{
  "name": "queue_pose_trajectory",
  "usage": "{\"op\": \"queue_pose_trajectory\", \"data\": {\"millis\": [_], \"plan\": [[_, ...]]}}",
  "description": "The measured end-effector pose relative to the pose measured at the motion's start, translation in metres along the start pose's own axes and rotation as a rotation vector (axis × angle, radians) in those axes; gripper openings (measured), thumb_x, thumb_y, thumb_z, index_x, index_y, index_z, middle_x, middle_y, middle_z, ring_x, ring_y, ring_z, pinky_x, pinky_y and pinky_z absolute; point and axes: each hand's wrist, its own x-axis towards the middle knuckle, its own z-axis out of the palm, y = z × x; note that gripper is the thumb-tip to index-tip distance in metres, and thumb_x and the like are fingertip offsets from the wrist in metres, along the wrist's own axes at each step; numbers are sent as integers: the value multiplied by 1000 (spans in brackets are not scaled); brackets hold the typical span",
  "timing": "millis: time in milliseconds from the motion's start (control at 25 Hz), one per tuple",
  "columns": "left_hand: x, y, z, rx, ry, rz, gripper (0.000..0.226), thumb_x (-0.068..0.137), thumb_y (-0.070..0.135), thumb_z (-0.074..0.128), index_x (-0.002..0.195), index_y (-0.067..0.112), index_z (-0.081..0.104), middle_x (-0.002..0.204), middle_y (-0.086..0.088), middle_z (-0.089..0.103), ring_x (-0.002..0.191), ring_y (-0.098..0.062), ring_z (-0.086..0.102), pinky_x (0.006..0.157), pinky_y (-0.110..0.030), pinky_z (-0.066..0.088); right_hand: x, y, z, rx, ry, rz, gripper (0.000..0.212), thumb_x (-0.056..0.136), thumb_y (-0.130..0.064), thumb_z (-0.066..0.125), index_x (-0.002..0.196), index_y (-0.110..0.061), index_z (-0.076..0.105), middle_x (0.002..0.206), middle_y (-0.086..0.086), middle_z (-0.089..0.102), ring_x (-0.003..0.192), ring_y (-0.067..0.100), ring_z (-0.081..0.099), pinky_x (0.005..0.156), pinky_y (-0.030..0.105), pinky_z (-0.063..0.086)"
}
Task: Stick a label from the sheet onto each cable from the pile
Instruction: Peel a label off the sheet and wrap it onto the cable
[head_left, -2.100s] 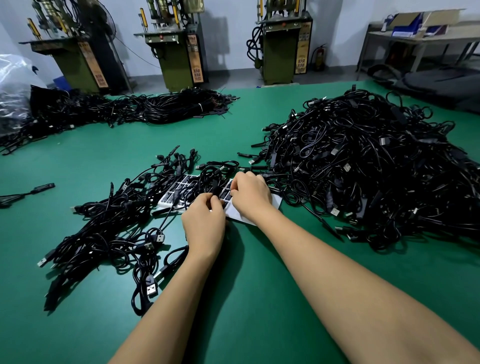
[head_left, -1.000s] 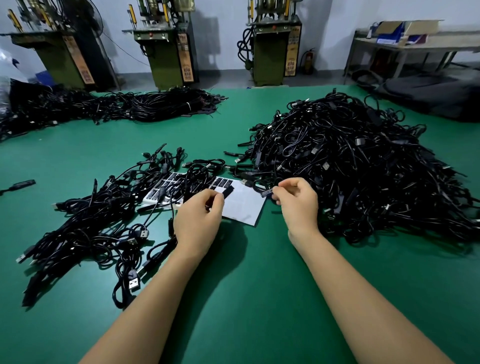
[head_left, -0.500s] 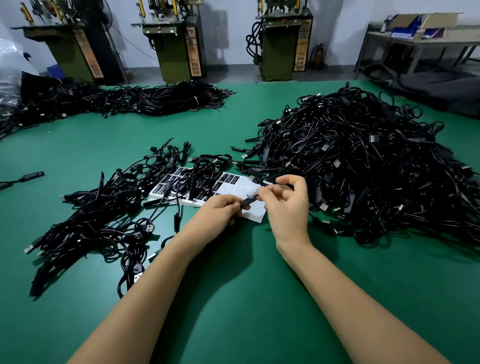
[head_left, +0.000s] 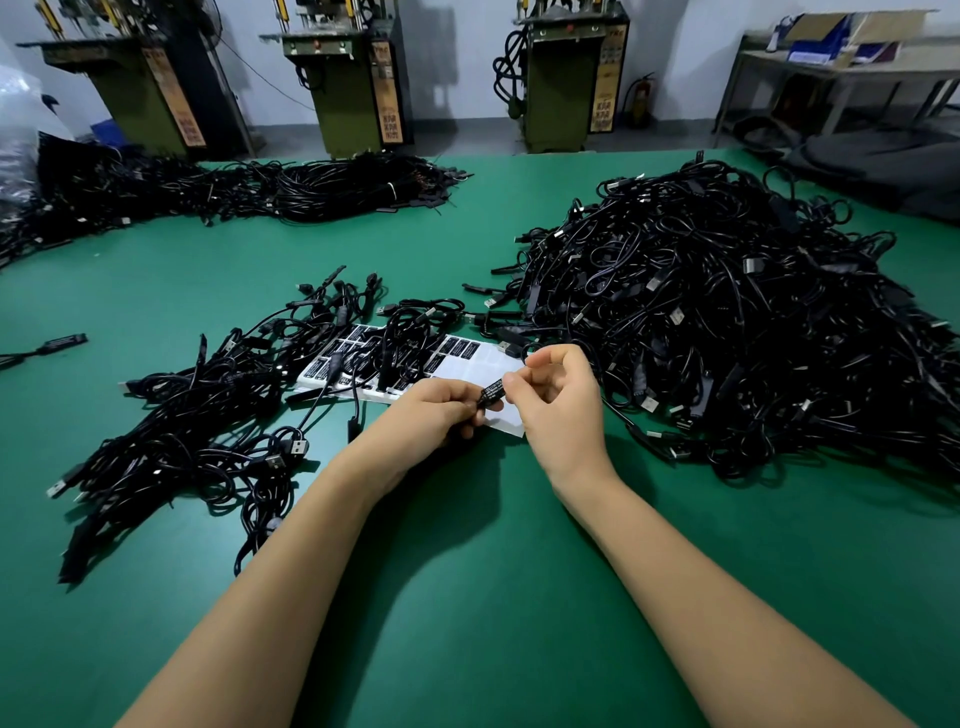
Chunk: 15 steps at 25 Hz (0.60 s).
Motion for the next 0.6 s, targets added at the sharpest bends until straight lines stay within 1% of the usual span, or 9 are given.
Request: {"op": "queue_pose_trajectory", "data": {"millis": [160,240,480,600], "plan": [[-1,2,1,5,15,-17,34,95,-5,41,89,13,69,68,5,57,51,0,47,47,-8,36,3,4,-1,49,10,73,26,84,-5,66,85,-24,49,81,8,65,72,17,62,66,27,44],[-1,3,1,14,24,-26,35,95,-5,41,89,13,69,69,3,56,49,1,46,47,-8,35,4,5,-1,75,3,96,26,83,-3,66,85,-23,48,80,7,65,69,14,61,66,27,43],[-2,6,2,52,30,-24,33,96,-3,40,89,13,68,66,3,53,45,2,41,44,-9,32,6,6,-2,73,-16,97,26,83,-1,64,84,-21,47,81,8,64,72,19,61,69,28,45],[-2,6,2,38,49,-35,34,96,1,42,85,17,70,65,5,55,47,0,41,46,-10,31,6,8,-1,58,-16,89,26,83,-1,64,84,-21,47,86,14,65,78,24,61,71,30,45]]}}
